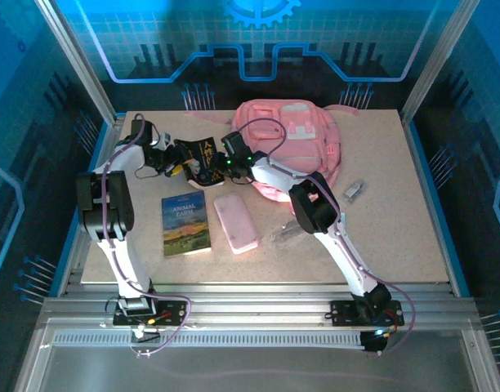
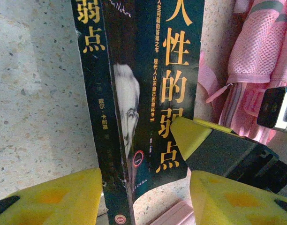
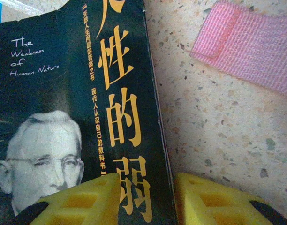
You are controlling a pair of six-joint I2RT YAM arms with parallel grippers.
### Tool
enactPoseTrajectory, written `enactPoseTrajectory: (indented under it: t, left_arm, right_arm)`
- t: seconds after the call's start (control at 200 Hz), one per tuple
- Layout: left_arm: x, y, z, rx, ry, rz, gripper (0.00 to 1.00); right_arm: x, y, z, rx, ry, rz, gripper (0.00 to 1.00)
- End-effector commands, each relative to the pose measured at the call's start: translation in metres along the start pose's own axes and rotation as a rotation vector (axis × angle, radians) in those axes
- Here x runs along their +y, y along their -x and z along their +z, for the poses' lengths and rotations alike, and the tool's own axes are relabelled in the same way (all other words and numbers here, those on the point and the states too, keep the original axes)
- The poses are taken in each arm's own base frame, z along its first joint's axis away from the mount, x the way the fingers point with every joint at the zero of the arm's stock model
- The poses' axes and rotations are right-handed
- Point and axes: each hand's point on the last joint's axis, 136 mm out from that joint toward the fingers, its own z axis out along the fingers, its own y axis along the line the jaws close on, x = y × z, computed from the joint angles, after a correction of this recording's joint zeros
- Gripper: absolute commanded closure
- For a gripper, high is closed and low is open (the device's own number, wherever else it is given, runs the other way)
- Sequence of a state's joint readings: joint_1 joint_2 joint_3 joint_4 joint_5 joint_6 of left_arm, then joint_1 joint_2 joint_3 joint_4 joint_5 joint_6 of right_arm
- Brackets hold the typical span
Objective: Pack the student bag
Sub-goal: Pick up the book from the top-left of the table, then pass the book.
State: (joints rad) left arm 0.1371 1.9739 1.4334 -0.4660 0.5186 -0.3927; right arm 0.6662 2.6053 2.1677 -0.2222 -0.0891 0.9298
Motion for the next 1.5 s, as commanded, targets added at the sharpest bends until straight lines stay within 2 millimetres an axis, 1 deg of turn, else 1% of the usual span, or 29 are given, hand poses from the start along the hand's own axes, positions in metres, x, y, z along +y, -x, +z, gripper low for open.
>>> enactPoseTrajectory:
  t: [0.0, 0.095, 0.185, 0.265, 0.405, 0.46, 0.525, 0.61, 0.66, 0.71, 0.745, 0.775, 0.805, 0.865, 0.91, 0.95, 1.0, 1.051, 1.066, 1.076, 1.096, 1.141, 1.226, 1.311, 1.391, 1.491]
  left_arm:
    - [-0.036, -0.033, 0.026, 0.139, -0.131, 0.017, 0.49]
    - [-0.033, -0.035, 0.032, 0.145, -0.123, 0.014, 0.51]
    - [-0.036, -0.036, 0.037, 0.153, -0.121, 0.021, 0.54]
    - [-0.035, -0.036, 0.042, 0.158, -0.105, 0.026, 0.55]
    - [-0.024, -0.037, 0.047, 0.165, -0.036, 0.019, 0.55]
    - [-0.016, -0.039, 0.046, 0.169, 0.006, 0.020, 0.55]
    - [-0.014, -0.042, 0.045, 0.172, 0.016, 0.024, 0.56]
    - [-0.015, -0.042, 0.042, 0.170, 0.018, 0.023, 0.64]
    - [-0.018, -0.042, 0.038, 0.159, 0.015, 0.028, 0.74]
    - [-0.021, -0.040, 0.032, 0.138, 0.018, 0.039, 0.87]
    - [-0.024, -0.037, 0.027, 0.118, 0.022, 0.047, 0.94]
    - [-0.026, -0.035, 0.023, 0.101, 0.025, 0.055, 0.99]
    - [-0.029, -0.034, 0.018, 0.086, 0.027, 0.059, 1.00]
    - [-0.036, -0.030, 0.008, 0.053, 0.022, 0.064, 1.00]
    - [-0.043, -0.026, 0.001, 0.022, 0.010, 0.057, 1.00]
    - [-0.053, -0.024, -0.007, -0.005, -0.019, 0.051, 1.00]
    - [-0.065, -0.020, -0.016, -0.044, -0.055, 0.040, 1.00]
    - [-0.080, -0.016, -0.027, -0.093, -0.097, 0.030, 1.00]
    - [-0.084, -0.014, -0.031, -0.108, -0.110, 0.028, 1.00]
    - [-0.087, -0.014, -0.033, -0.117, -0.118, 0.026, 1.00]
    - [-0.093, -0.012, -0.038, -0.140, -0.132, 0.026, 1.00]
    - [-0.106, -0.010, -0.047, -0.183, -0.162, 0.029, 1.00]
    - [-0.132, -0.009, -0.061, -0.257, -0.216, 0.047, 1.00]
    - [-0.161, -0.013, -0.069, -0.307, -0.276, 0.070, 1.00]
    - [-0.184, -0.020, -0.072, -0.349, -0.329, 0.079, 1.00]
    - [-0.209, -0.035, -0.067, -0.383, -0.383, 0.091, 1.00]
  right_arm:
    - [-0.004, -0.045, 0.023, 0.128, 0.020, -0.017, 0.64]
    - [-0.003, -0.046, 0.023, 0.133, 0.028, -0.016, 0.65]
    - [-0.005, -0.047, 0.025, 0.138, 0.026, -0.013, 0.65]
    - [-0.005, -0.048, 0.025, 0.141, 0.031, -0.010, 0.65]
    - [-0.003, -0.047, 0.024, 0.143, 0.037, -0.009, 0.65]
    - [-0.003, -0.048, 0.024, 0.144, 0.037, -0.009, 0.65]
    - [-0.003, -0.047, 0.024, 0.143, 0.039, -0.010, 0.65]
    - [-0.003, -0.047, 0.024, 0.144, 0.041, -0.008, 0.65]
    - [-0.002, -0.046, 0.023, 0.147, 0.045, -0.006, 0.65]
    - [0.000, -0.045, 0.020, 0.149, 0.054, 0.000, 0.64]
    - [0.003, -0.042, 0.017, 0.149, 0.065, 0.005, 0.63]
    - [0.006, -0.041, 0.013, 0.151, 0.072, 0.008, 0.60]
    - [0.009, -0.037, 0.008, 0.147, 0.078, 0.008, 0.57]
    - [0.016, -0.030, -0.007, 0.138, 0.091, 0.002, 0.50]
    - [0.025, -0.022, -0.022, 0.124, 0.112, -0.006, 0.42]
    - [0.033, -0.017, -0.037, 0.118, 0.134, -0.013, 0.36]
    - [0.043, -0.009, -0.058, 0.102, 0.157, -0.024, 0.32]
    - [0.049, -0.006, -0.078, 0.094, 0.166, -0.037, 0.29]
    - [0.044, -0.009, -0.078, 0.102, 0.156, -0.035, 0.27]
    - [0.052, -0.003, -0.090, 0.086, 0.171, -0.044, 0.27]
    - [0.056, 0.000, -0.101, 0.079, 0.176, -0.050, 0.26]
    - [0.057, 0.002, -0.120, 0.067, 0.171, -0.063, 0.22]
    - [0.053, 0.007, -0.156, 0.028, 0.154, -0.075, 0.13]
    - [0.044, 0.011, -0.191, -0.010, 0.142, -0.072, 0.11]
    - [0.032, 0.012, -0.222, -0.047, 0.133, -0.059, 0.09]
    - [0.016, 0.013, -0.260, -0.103, 0.133, -0.028, 0.05]
